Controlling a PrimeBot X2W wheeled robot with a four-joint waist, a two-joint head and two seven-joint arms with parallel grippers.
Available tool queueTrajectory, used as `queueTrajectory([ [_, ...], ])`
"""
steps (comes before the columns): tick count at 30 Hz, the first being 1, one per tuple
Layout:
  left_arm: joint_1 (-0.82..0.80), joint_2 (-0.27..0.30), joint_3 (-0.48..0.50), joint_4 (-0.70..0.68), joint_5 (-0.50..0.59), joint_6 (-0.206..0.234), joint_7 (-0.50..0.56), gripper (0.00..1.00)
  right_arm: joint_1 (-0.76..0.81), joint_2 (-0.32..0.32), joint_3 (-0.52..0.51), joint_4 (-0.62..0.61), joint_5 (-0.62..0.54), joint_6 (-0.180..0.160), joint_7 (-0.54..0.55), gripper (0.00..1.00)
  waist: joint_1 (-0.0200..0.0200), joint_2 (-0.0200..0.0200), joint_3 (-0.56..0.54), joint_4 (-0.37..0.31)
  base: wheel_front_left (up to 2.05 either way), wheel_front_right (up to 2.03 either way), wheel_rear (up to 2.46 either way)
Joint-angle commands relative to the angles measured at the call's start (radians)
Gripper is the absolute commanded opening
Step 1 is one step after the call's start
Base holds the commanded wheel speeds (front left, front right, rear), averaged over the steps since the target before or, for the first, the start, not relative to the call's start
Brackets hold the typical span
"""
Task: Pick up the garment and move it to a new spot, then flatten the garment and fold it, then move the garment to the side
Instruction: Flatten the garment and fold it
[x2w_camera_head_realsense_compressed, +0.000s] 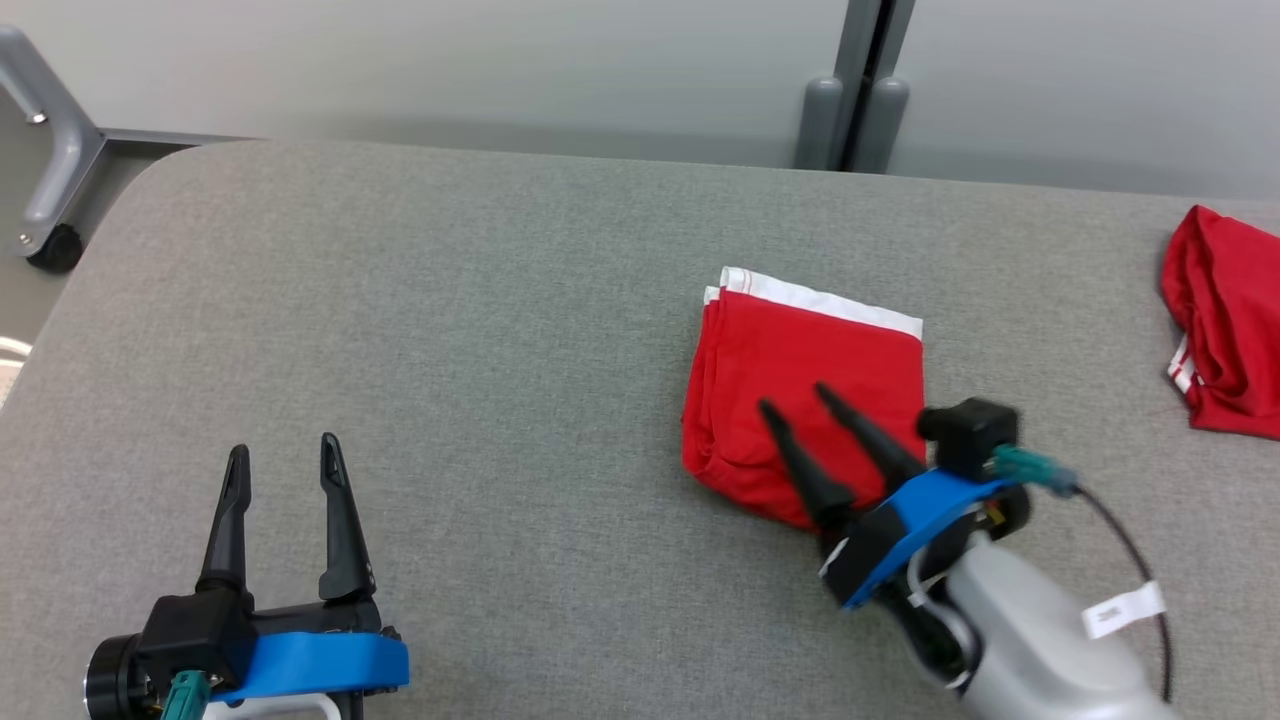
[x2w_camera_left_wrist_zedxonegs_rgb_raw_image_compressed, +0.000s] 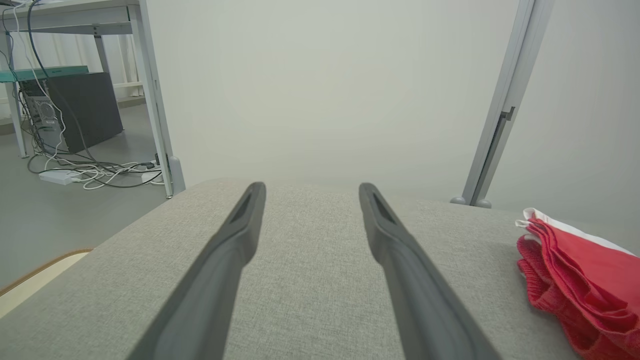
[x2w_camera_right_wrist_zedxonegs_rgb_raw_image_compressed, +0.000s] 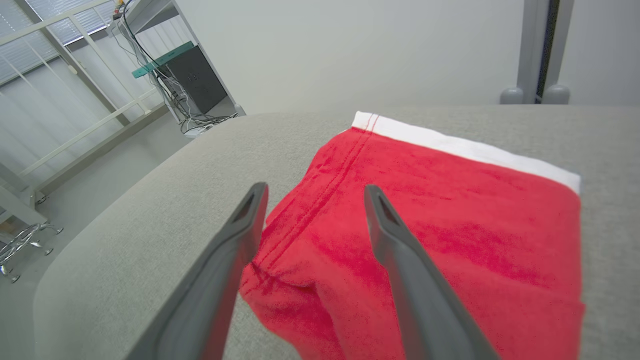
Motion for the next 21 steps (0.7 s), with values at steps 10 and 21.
queueTrajectory([
  [10, -0.032, -0.001, -0.008, 0.005, 0.009, -0.017, -0.003, 1.00, -0.016, -0.075, -0.181, 0.013, -0.057, 0.000, -0.013, 0.00, 0.0000, 0.0000, 0.020, -0.004, 0.00, 0.00, 0.00],
  [21, -0.064, -0.001, -0.030, 0.016, 0.014, -0.020, -0.003, 1.00, -0.038, 0.075, -0.116, 0.154, -0.208, 0.000, -0.014, 0.00, 0.0000, 0.0000, 0.051, 0.026, 0.00, 0.00, 0.00],
])
